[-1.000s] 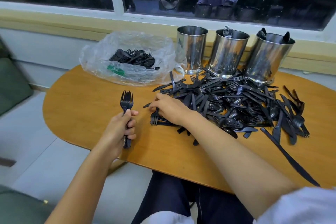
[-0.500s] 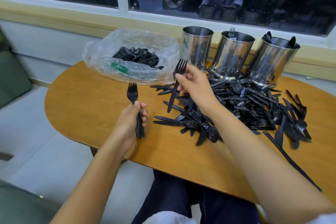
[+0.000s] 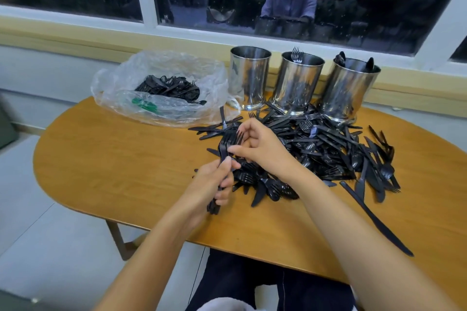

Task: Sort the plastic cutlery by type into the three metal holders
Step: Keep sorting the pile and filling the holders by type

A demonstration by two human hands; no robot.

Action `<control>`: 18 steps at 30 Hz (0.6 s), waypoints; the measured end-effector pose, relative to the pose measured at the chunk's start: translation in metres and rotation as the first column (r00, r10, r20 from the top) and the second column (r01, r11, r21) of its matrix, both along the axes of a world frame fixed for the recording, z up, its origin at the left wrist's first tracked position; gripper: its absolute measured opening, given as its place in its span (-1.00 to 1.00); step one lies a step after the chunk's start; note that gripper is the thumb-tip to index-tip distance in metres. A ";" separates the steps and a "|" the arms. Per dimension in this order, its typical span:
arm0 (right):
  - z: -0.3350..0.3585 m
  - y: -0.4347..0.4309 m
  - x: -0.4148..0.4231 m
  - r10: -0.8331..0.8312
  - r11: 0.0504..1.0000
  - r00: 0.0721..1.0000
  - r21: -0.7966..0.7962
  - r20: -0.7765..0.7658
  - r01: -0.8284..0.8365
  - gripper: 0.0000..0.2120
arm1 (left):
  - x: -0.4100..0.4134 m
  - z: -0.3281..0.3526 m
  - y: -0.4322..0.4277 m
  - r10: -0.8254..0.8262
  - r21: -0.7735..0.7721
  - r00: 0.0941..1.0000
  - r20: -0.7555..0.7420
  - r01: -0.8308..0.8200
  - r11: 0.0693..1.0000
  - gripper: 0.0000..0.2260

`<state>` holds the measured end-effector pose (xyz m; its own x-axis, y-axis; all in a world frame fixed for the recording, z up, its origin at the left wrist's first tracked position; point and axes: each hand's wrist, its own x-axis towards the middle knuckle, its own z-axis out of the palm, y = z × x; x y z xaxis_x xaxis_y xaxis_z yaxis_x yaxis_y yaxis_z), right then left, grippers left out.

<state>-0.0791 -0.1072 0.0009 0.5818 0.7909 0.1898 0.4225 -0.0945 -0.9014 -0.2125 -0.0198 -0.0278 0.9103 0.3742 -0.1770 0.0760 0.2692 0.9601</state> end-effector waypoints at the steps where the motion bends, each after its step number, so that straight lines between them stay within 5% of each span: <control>1: -0.001 -0.006 0.002 -0.025 1.000 1.000 0.005 -0.017 0.025 -0.75 | 0.002 -0.001 -0.002 0.032 -0.007 0.999 0.005 -0.032 0.999 -0.73; 7: -0.022 -0.048 0.020 -0.207 0.950 0.953 -0.186 0.223 0.250 -0.94 | 0.003 -0.009 0.007 0.202 -0.044 0.979 -0.001 -0.202 0.978 -0.72; 12: -0.035 -0.058 0.011 -0.093 0.947 0.931 -0.257 0.353 0.192 -0.97 | 0.000 -0.014 0.011 0.273 -0.107 0.962 -0.021 -0.274 0.956 -0.70; 18: -0.043 -0.033 -0.013 0.154 0.862 0.750 -0.458 0.643 0.216 -0.64 | -0.007 -0.015 0.015 0.311 -0.164 0.950 -0.018 -0.309 0.937 -0.71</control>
